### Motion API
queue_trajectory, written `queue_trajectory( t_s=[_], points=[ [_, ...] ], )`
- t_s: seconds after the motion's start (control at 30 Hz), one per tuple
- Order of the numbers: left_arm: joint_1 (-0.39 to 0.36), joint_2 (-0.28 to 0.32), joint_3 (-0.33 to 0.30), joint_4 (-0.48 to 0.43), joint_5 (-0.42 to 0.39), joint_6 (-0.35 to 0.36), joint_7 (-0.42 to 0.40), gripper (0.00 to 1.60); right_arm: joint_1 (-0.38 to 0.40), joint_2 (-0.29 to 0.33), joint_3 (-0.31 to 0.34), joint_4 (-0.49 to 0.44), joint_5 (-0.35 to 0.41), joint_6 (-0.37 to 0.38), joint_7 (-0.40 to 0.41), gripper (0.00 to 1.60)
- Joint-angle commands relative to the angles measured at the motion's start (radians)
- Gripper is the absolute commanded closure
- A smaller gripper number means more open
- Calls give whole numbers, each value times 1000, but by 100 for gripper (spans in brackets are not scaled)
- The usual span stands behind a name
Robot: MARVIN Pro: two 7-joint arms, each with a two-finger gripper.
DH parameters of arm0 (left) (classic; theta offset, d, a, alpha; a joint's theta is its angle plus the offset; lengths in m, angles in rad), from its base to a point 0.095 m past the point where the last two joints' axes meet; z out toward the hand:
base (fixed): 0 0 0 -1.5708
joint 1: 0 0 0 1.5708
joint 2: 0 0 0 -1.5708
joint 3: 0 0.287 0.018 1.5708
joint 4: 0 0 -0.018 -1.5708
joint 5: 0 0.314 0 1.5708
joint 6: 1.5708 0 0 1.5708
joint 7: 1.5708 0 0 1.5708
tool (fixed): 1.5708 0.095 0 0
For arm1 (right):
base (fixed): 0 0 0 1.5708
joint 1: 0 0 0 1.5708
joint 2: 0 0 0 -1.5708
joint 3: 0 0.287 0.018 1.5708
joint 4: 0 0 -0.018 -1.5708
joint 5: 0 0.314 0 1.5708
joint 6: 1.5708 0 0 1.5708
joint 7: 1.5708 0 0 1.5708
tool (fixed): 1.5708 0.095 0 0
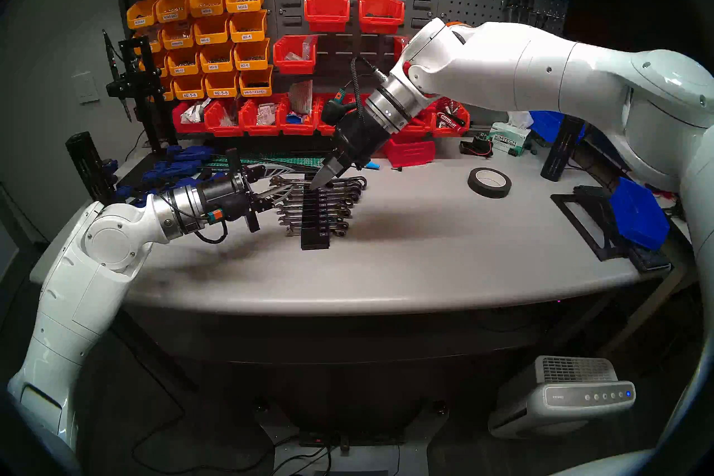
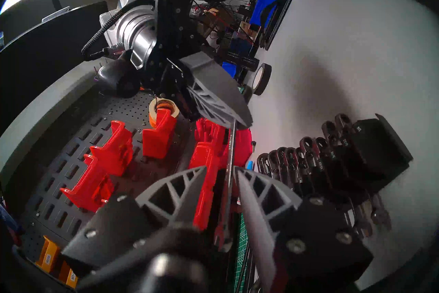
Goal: Put the wrenches on the table into the correct slot in the case
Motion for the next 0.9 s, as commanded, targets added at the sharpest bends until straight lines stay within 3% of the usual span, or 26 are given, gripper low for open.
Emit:
queue_trajectory(
  t_s=[0.0, 0.37, 0.43, 0.73, 0.77, 0.8, 0.87],
  points=[
    [-18, 8, -25, -19, -11, 2, 8, 83, 35, 7, 26, 1, 11, -2, 4, 160],
    [-21, 8, -19, -16, -11, 6, 5, 85, 34, 2, 28, 0, 21, 5, 18, 160],
    [-29, 3, -14, -5, 2, 4, 8, 78, 33, 3, 26, -2, 22, 5, 23, 160],
    [-44, -9, -2, 23, 12, -5, 11, 85, 35, 8, 20, -8, 18, 6, 28, 160],
    [-44, -12, 0, 27, 13, -10, 12, 102, 35, 8, 20, -7, 18, 6, 28, 160],
    [-44, -14, 1, 29, 16, -11, 13, 105, 34, 8, 20, -7, 18, 6, 29, 160],
    [-46, -17, 3, 33, 17, -16, 12, 129, 33, 8, 19, -6, 17, 5, 27, 160]
  ],
)
